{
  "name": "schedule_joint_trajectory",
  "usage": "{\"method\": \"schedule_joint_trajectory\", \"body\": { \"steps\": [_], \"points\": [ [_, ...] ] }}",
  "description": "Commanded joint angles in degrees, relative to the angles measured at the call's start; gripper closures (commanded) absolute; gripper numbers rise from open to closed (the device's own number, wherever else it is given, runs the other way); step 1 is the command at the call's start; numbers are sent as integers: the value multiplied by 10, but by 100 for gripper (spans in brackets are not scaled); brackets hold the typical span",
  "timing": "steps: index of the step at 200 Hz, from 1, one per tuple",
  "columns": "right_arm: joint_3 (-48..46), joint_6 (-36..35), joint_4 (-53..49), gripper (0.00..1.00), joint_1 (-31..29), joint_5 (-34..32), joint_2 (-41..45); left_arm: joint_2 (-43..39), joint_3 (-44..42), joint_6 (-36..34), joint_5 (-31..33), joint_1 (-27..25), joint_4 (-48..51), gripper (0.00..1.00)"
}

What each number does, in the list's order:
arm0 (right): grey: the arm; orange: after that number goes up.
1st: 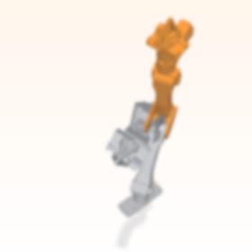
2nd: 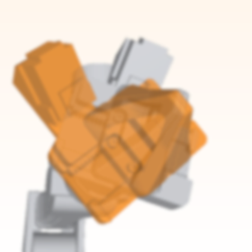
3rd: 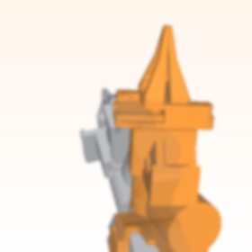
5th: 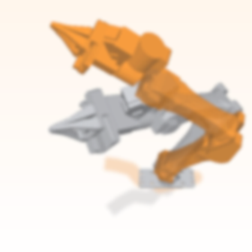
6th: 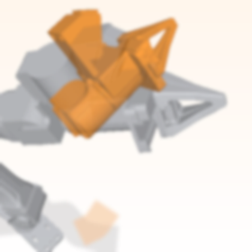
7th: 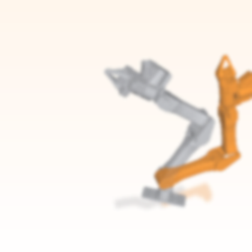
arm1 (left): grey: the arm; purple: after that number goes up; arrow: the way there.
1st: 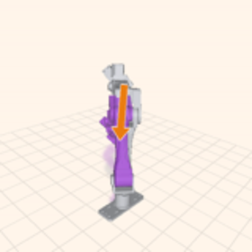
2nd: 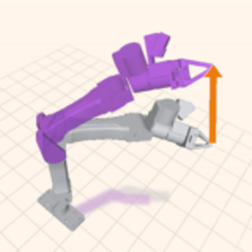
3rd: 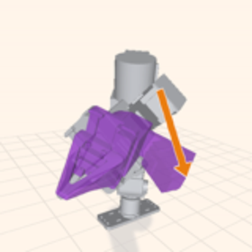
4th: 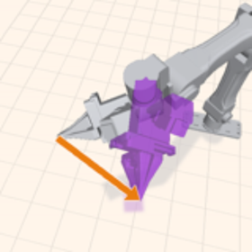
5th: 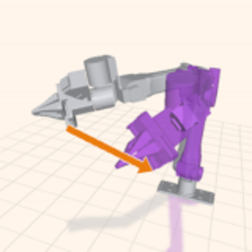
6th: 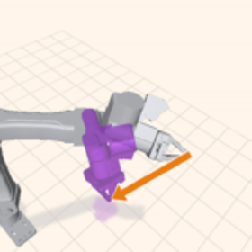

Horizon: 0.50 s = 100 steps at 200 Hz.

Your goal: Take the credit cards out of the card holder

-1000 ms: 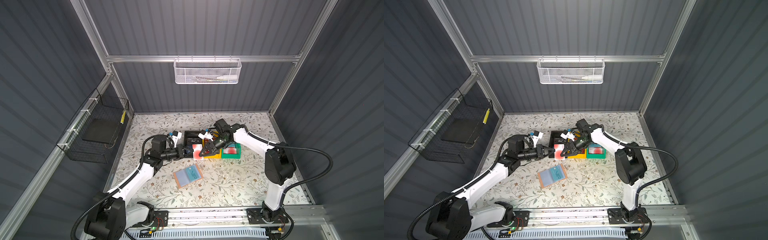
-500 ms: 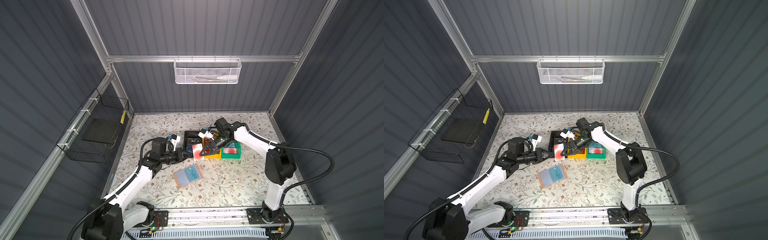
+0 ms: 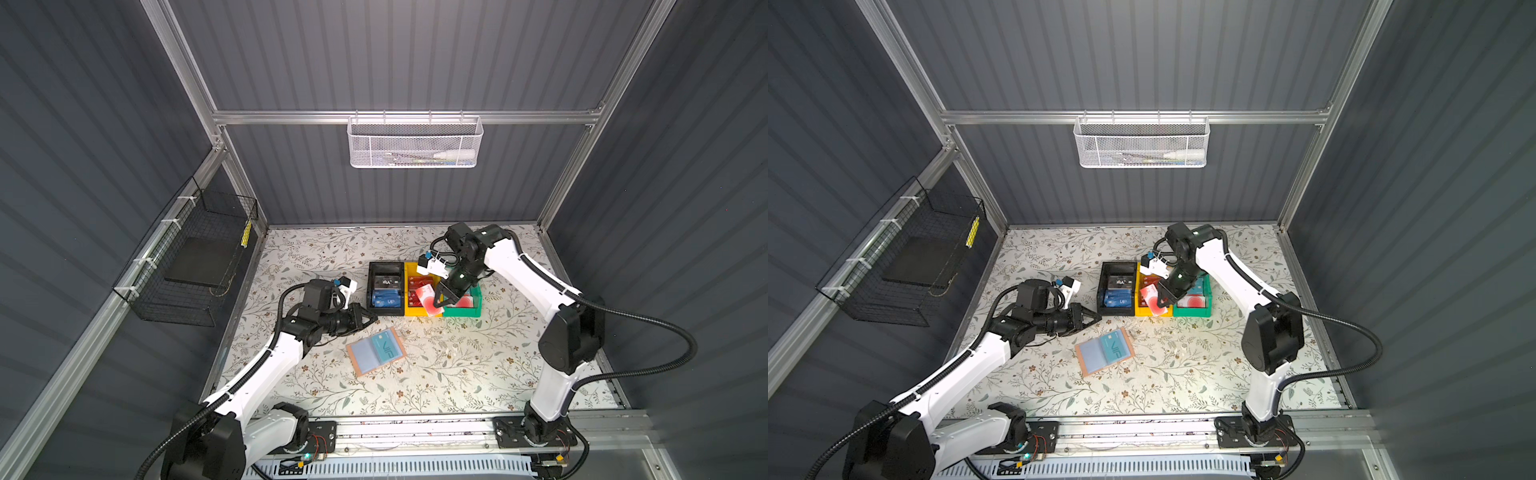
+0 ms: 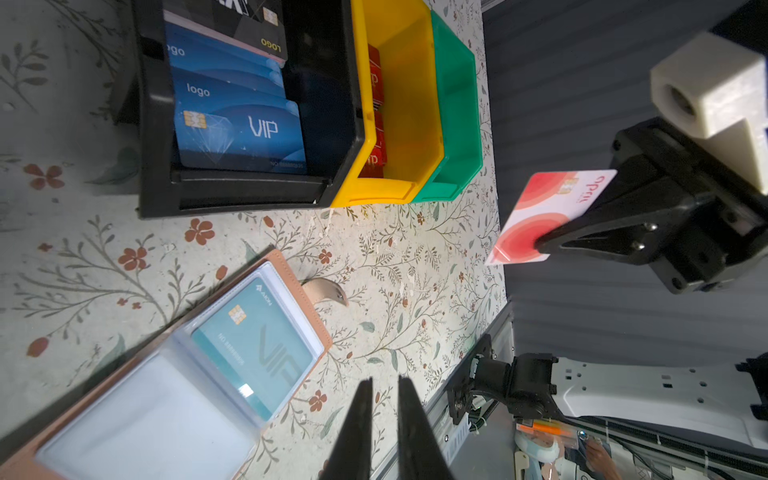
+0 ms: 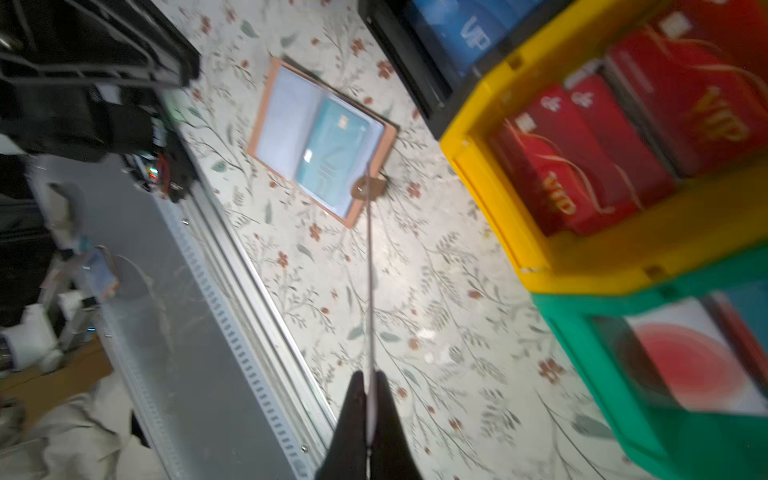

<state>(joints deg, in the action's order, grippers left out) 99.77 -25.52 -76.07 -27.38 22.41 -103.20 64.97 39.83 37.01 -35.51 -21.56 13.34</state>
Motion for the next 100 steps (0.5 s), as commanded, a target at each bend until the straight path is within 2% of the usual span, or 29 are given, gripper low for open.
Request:
{"method": "schedule_joint_trajectory", "body": {
  "steps": [1, 22, 36, 57, 100],
  "points": [
    [17, -93, -53, 100, 16, -177, 15, 13, 20, -12, -2, 1, 12, 85],
    [29, -147, -54, 100, 27, -256, 4, 21, 23, -10, -4, 1, 7, 85],
    [32, -204, -63, 100, 31, -282, -11, 24, 23, -9, -5, 1, 5, 85],
    [51, -249, -53, 100, 44, -275, -32, 24, 22, -7, -3, 1, 5, 86],
    [117, -287, -53, 100, 50, -287, -94, 22, 17, -4, 3, 1, 5, 86]
  ]
}}
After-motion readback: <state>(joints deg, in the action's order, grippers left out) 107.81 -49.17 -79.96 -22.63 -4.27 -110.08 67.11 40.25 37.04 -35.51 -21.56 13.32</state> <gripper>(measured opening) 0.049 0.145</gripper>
